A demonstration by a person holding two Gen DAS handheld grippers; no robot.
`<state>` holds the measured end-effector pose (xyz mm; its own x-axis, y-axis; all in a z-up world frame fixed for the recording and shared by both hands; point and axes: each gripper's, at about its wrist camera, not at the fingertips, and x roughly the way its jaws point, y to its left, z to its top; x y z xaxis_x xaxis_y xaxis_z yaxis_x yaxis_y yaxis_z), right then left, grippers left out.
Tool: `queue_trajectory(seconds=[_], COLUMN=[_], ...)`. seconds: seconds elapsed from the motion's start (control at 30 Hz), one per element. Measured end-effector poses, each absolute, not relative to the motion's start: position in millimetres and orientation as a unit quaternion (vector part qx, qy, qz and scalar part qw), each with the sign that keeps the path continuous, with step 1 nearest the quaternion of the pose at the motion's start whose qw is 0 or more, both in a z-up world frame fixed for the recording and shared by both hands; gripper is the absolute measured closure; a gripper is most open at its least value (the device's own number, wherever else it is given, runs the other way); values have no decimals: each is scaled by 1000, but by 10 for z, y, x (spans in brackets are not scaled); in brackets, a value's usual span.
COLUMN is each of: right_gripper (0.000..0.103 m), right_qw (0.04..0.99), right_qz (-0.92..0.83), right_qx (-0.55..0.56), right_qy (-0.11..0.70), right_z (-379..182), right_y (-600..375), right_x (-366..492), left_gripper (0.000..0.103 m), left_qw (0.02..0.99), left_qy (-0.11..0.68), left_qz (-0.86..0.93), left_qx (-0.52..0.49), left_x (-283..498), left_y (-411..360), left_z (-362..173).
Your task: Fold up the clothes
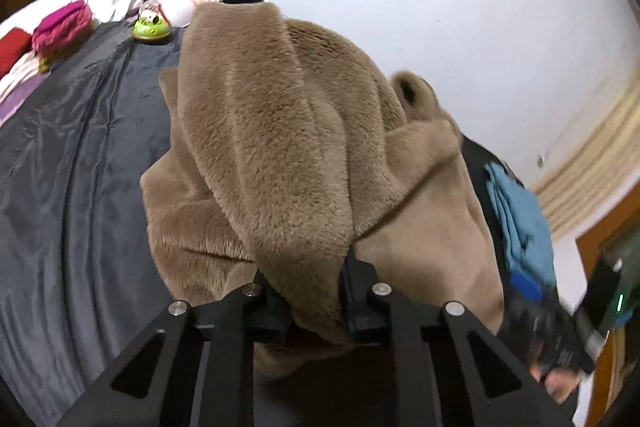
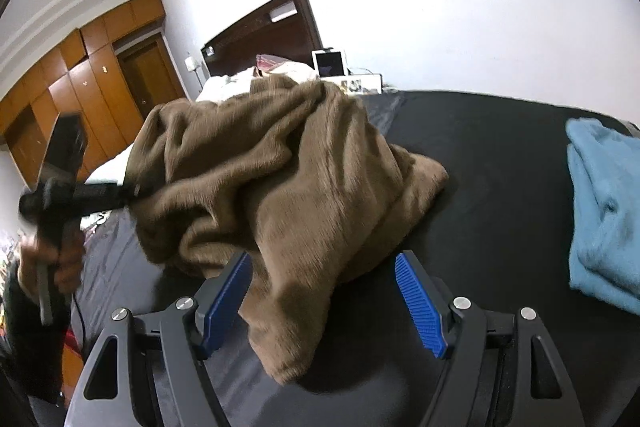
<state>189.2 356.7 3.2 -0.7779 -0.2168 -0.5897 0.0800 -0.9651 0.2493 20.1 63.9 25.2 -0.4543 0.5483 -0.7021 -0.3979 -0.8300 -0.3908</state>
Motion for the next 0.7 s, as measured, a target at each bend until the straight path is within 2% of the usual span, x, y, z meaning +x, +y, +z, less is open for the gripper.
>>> queue_trajectory(seconds=[0.2,0.43,0.7], right_gripper=[26,26,26], right_qw=[90,96,83], right_qz=[-944,-953,-949], right_qx=[301,280,303], right_qy=[-97,-66,30], right_z=[303,595,574], right_y=[3449,3073,2516], right_x=[1620,1189,542], left_gripper=[82,82,82], left_qw=[294,295,293], left_qy=[-52,-53,-46], left_qz=[847,843,848], left_qx=[-439,-447,-440], left_x=[626,859,1014], left_y=[504,476,477], left_z=[123,-19,-73])
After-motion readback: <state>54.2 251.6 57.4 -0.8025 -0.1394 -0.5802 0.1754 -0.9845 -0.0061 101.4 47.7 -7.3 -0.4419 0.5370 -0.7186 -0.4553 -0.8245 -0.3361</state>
